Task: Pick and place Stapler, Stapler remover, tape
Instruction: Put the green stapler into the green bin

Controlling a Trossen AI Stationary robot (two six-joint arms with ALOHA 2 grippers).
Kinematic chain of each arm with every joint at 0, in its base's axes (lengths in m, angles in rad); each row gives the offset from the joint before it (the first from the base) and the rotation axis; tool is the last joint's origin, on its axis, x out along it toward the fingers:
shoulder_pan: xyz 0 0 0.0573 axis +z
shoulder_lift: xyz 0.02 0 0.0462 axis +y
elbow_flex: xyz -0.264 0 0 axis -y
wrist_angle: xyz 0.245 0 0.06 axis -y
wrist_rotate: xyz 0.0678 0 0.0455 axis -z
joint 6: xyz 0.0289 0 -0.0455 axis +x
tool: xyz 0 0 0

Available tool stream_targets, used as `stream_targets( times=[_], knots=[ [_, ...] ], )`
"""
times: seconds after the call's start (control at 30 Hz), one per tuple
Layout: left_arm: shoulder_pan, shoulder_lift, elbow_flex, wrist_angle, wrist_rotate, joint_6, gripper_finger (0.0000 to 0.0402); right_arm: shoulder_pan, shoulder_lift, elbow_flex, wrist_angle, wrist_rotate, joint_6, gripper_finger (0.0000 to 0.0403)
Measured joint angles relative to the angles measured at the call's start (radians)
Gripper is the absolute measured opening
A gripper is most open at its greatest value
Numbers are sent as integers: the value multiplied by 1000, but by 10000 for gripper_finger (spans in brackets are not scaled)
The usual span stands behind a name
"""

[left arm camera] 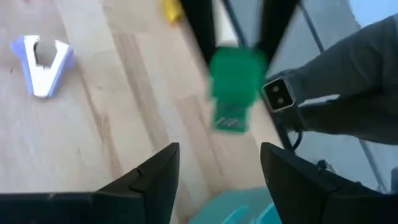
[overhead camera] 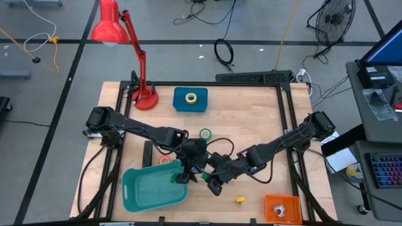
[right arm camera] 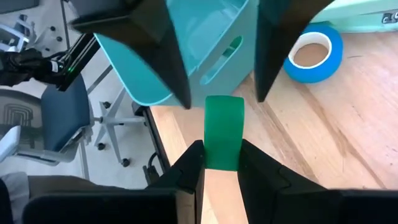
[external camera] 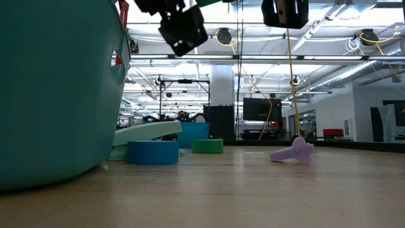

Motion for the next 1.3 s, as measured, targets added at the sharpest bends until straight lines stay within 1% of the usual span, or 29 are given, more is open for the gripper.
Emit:
stream_targets(
  times=[0.27,0.37,0.43,0.63,0.8,1.03,1.3],
  knots=[
    [25,-2,1,19,2,-6,207,2,1,0,-1,-7,10,61],
    [26,-2,1,48,30,-27,199,8,1,0,0,-6,10,61],
    [27,-2,1,69,70,-45,196,9,1,0,0,-4,10,61],
    [19,-2,1,102,82,-66,196,9,1,0,6,-5,7,61],
    [19,-2,1,116,69,-66,195,9,1,-1,12,-4,10,61],
    [44,-4,2,139,66,-78,196,14,3,-2,13,-4,14,61],
    [55,-4,4,153,125,-91,196,16,4,-2,11,-4,25,61]
  ],
)
